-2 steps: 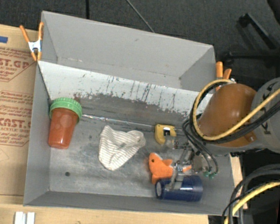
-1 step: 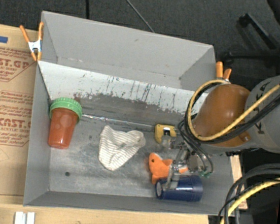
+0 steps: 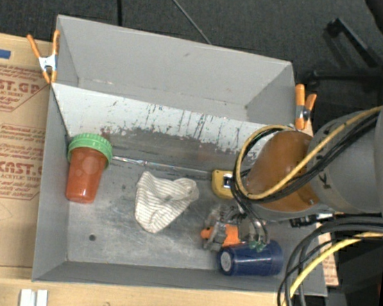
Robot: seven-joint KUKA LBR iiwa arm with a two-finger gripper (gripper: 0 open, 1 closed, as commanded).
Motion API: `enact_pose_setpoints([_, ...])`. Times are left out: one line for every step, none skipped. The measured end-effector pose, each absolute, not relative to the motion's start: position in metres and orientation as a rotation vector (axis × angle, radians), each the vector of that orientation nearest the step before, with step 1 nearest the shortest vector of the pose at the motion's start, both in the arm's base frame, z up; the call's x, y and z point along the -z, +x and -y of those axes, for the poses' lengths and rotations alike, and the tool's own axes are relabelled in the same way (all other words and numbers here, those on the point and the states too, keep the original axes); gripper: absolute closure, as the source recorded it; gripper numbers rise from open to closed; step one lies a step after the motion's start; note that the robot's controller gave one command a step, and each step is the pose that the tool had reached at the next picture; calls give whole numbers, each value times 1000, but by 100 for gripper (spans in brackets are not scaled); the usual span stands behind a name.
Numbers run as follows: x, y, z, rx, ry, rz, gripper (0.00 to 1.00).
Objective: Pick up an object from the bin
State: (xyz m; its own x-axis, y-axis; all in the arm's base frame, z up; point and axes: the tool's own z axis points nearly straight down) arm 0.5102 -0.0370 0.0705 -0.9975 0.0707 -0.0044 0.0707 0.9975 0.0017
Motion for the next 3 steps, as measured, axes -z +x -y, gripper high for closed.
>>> enact_pose_setpoints([-71,510,37,-2,111,-3135,100])
enact_pose_setpoints([-119,507,42,-4,127,-3146,100])
enact_pose_setpoints([-158,514,41,-2,149,-3132,100])
